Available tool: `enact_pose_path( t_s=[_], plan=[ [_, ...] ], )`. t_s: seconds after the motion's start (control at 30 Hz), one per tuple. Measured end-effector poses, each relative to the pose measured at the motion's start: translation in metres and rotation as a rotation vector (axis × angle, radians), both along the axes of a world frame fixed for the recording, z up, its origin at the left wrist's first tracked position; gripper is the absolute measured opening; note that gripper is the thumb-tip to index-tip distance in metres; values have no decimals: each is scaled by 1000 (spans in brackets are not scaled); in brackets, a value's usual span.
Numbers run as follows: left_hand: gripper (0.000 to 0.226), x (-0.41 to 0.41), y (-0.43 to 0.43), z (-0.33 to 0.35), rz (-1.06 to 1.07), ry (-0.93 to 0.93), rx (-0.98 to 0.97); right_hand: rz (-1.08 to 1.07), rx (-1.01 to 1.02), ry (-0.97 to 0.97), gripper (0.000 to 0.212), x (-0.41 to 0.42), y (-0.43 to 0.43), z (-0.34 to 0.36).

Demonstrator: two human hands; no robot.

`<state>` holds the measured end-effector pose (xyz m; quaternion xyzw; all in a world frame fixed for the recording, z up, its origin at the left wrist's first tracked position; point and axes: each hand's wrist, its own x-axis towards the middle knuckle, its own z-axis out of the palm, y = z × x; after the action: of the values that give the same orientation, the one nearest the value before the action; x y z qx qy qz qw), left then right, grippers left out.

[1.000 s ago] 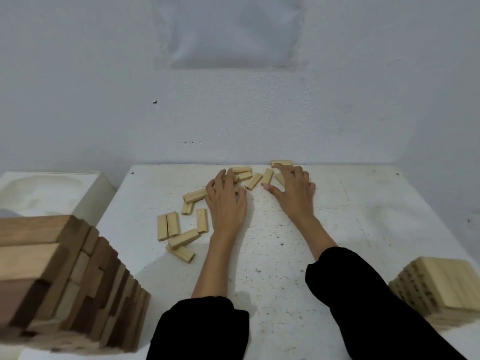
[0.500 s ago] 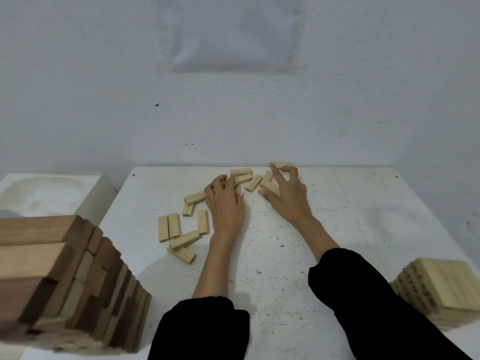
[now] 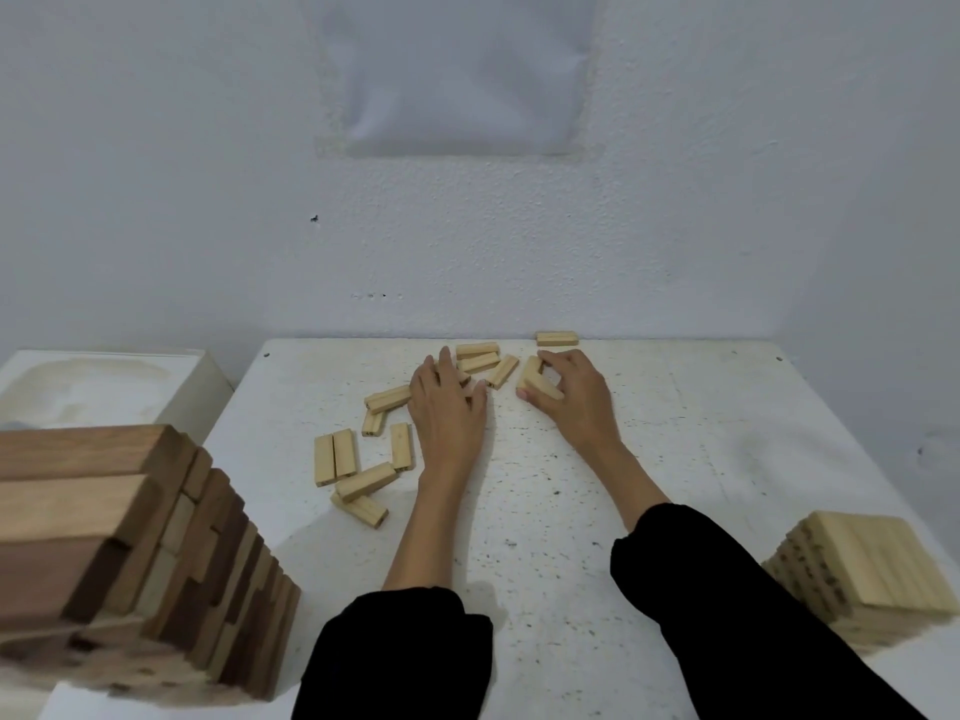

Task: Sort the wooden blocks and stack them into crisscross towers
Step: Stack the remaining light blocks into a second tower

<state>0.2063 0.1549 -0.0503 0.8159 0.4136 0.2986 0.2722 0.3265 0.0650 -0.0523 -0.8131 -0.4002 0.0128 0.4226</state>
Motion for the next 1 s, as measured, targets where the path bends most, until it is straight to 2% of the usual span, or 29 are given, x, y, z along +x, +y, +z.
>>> enact_pose_path(
  t_s=[0.37,0.5,0.63,0.83,1.0],
  plan=[
    [52,-3,-4,4,-20,-131,54,57,107,45,60,-32,-35,5],
    [53,-10,-17,5,-144,-183,105,38,135,43,60,-46,-55,2],
    [61,-23,-40,1,-354,-185,155,5,187,89,64,-57,-75,-1],
    [53,-57,-63,-2,-541,-122,32,-37,243,187,66,-75,-108,0],
    [52,-101,-78,1,-689,-54,-63,12,188,240,69,-92,-139,2]
  ],
)
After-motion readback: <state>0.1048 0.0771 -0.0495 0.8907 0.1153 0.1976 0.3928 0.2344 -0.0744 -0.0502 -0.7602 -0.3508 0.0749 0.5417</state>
